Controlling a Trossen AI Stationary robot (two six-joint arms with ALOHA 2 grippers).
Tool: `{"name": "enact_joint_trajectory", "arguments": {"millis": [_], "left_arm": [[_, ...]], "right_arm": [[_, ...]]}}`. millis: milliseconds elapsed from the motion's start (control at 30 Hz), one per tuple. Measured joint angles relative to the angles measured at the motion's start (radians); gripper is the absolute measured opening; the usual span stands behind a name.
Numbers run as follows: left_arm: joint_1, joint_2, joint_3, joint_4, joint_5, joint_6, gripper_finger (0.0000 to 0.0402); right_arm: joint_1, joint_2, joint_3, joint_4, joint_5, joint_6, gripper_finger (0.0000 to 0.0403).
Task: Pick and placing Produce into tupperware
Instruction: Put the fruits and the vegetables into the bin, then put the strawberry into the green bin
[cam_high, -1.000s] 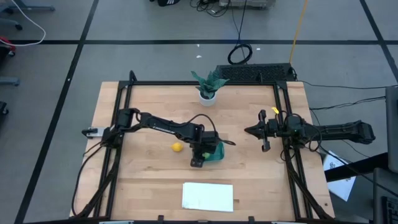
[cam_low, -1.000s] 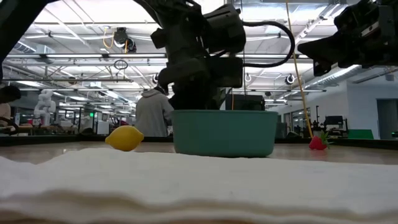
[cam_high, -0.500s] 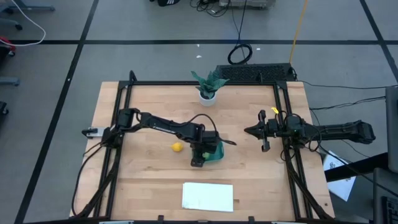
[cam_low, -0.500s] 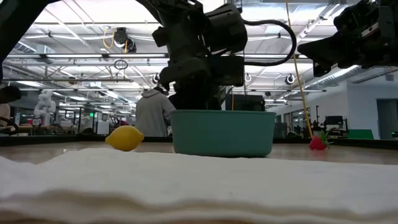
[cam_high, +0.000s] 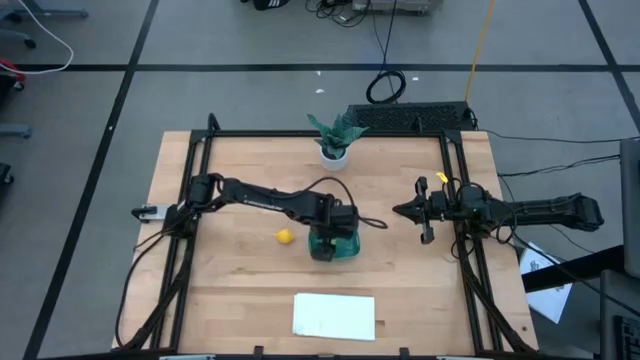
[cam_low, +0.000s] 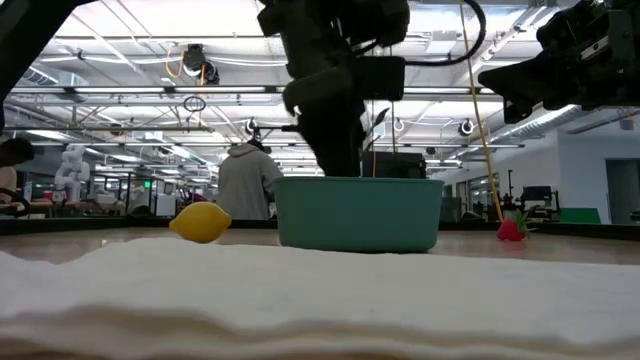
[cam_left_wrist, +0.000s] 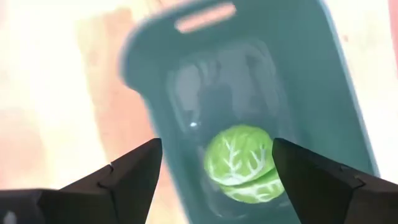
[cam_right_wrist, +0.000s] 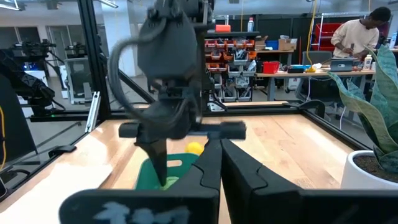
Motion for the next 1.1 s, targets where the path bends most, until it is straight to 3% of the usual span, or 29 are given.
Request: {"name": "enact_joint_trajectory", "arguments": {"millis": [233,333,833,900,1100], "left_arm": [[0.0,0.0,0.033,-0.02,-0.018,-0.007,0.0308],[0.0,0.0,0.033,-0.034,-0.018,-0.018,0.0282],[0.0,0.0,0.033,-0.063,-0.025,-0.016,0.0015],[0.0,0.0,0.033,-0.084,-0.025,-0.006,0.0006],[0.006,0.0,0.033,-0.141,-0.023,0.005,0.0031]], "right_arm": [[0.0,0.0,0.0,0.0,0.0,0.0,0.0],[0.0,0.0,0.0,0.0,0.0,0.0,0.0],[0.0,0.0,0.0,0.0,0.0,0.0,0.0],[0.0,0.0,0.0,0.0,0.0,0.0,0.0],[0.0,0.0,0.0,0.0,0.0,0.0,0.0]]}}
